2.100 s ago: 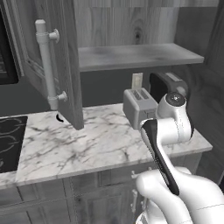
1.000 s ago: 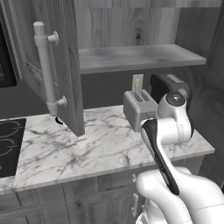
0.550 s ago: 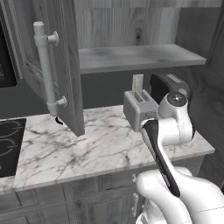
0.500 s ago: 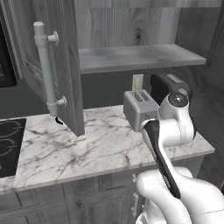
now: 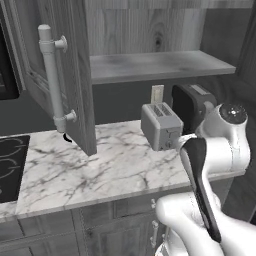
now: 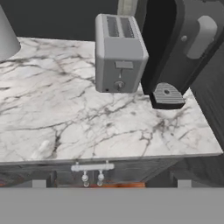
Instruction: Close all open cabinet doors.
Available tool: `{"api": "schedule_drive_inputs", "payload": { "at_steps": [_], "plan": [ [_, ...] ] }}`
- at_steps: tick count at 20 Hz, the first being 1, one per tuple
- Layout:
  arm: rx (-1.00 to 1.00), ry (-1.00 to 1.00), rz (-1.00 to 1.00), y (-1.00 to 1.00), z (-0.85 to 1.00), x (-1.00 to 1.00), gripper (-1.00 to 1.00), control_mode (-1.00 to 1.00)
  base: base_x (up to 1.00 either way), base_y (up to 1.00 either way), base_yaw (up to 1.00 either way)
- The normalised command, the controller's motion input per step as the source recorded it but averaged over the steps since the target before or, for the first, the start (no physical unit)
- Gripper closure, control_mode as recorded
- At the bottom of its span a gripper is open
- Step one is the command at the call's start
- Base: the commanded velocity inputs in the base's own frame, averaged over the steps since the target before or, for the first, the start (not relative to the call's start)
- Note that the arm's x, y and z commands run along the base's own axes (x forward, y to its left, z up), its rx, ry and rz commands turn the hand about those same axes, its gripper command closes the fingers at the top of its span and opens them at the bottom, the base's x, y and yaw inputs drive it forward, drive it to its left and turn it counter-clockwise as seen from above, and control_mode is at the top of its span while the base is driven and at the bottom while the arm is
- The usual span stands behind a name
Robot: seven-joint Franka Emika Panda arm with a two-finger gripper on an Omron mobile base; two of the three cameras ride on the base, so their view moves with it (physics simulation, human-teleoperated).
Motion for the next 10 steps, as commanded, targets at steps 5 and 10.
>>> {"api": "schedule_drive_inputs", "payload": {
  "at_steps": [5,10],
  "plan": [
    [0.0,-0.3,-0.01,-0.34,0.0,-0.7,-1.0,-1.0,0.0,0.0,0.0],
    [0.0,-0.36,-0.03,-0.05,-0.04,-0.84,-1.0,-1.0,0.0,0.0,0.0]
  ]
}}
